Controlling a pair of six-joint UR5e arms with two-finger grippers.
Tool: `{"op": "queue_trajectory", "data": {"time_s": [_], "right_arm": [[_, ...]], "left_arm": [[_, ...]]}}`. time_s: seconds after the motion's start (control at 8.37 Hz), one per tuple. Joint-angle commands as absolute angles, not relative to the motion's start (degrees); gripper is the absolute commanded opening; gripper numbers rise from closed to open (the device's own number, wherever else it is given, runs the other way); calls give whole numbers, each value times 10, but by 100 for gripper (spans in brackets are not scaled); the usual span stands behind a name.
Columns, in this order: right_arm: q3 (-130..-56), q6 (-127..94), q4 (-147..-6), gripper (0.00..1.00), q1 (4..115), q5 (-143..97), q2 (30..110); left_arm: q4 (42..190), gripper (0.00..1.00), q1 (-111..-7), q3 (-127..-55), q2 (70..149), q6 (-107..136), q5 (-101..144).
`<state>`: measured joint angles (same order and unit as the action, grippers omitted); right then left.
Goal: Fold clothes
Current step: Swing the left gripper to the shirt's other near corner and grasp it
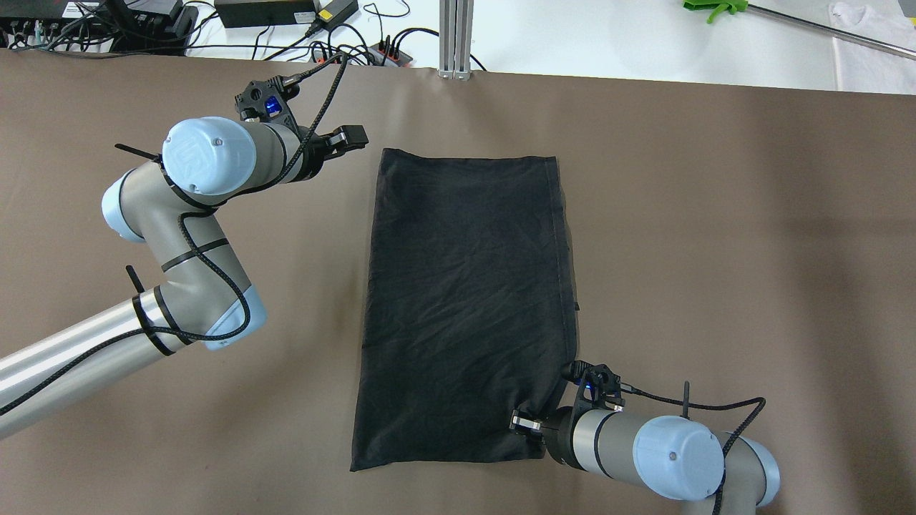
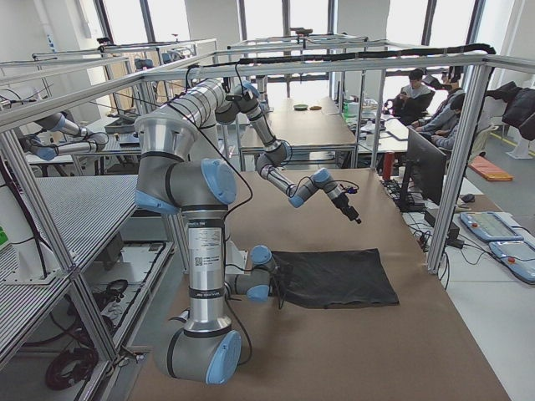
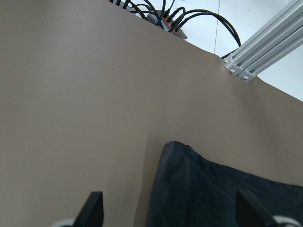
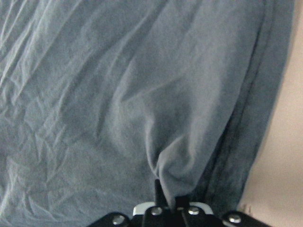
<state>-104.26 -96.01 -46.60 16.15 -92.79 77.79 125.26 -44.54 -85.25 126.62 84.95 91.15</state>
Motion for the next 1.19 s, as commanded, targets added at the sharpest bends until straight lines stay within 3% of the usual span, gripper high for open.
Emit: {"op": "queue_trajectory", "data": {"time_s": [0.0, 0.24, 0.36, 0.6, 1.07], "right_arm": [[-1049, -959, -465, 0, 162, -931, 778], [-1058, -955, -465, 0, 162, -931, 779], [-1060, -953, -465, 0, 162, -931, 779], [-1063, -952, -464, 0, 162, -927, 779], [-1073, -950, -465, 0, 161, -926, 780]], "left_arm": [[1256, 100, -416, -925, 1221, 955, 976], [1256, 100, -334, -1031, 1147, 1009, 922], [1254, 100, -321, -1060, 1127, 1060, 918], [1254, 100, -200, -1118, 1079, 1083, 789], [1259, 100, -78, -1125, 1029, 1141, 678]]}}
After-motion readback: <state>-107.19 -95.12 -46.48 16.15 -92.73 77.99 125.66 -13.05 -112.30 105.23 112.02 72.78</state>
